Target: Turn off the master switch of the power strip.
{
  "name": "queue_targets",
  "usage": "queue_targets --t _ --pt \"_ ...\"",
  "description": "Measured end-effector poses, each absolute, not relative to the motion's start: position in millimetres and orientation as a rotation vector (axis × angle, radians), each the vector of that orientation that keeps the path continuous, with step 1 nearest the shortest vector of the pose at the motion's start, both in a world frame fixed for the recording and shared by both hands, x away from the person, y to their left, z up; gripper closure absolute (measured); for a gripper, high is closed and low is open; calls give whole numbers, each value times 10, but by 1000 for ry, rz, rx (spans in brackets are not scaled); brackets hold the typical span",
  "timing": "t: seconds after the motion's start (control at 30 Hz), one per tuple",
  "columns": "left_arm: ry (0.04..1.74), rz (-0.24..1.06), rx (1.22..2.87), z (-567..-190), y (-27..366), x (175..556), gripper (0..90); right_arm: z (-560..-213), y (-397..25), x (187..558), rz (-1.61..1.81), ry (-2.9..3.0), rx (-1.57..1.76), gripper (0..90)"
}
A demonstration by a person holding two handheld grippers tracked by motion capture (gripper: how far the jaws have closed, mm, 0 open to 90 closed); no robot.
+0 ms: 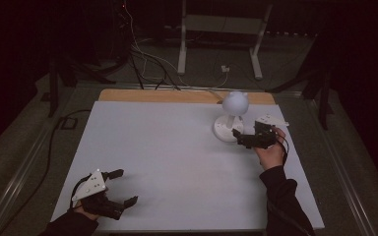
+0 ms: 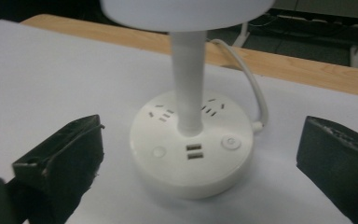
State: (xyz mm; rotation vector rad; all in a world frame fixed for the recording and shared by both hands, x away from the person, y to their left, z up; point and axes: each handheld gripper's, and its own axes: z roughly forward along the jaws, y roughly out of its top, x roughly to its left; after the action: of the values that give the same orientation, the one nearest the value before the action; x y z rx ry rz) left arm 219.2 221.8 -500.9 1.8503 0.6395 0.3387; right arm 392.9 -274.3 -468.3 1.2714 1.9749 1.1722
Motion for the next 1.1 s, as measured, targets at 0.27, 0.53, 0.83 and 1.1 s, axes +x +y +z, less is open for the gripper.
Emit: queue_targets --t 0.27,0.53,0.83,1.1 --pt "636 337 1851 -5009 2209 2195 3 -4682 -2668 3766 1199 2026 1226 0" --pt "631 334 1853 -5006 2214 2194 3 -4669 -2600 3590 1241 2056 1198 0" --pt "631 333 1854 -5006 2210 2192 3 -4701 -2581 3369 1284 2101 1161 0" --pt "629 332 1857 -5008 2204 2194 3 -4768 -2601 3140 1302 2175 1137 0"
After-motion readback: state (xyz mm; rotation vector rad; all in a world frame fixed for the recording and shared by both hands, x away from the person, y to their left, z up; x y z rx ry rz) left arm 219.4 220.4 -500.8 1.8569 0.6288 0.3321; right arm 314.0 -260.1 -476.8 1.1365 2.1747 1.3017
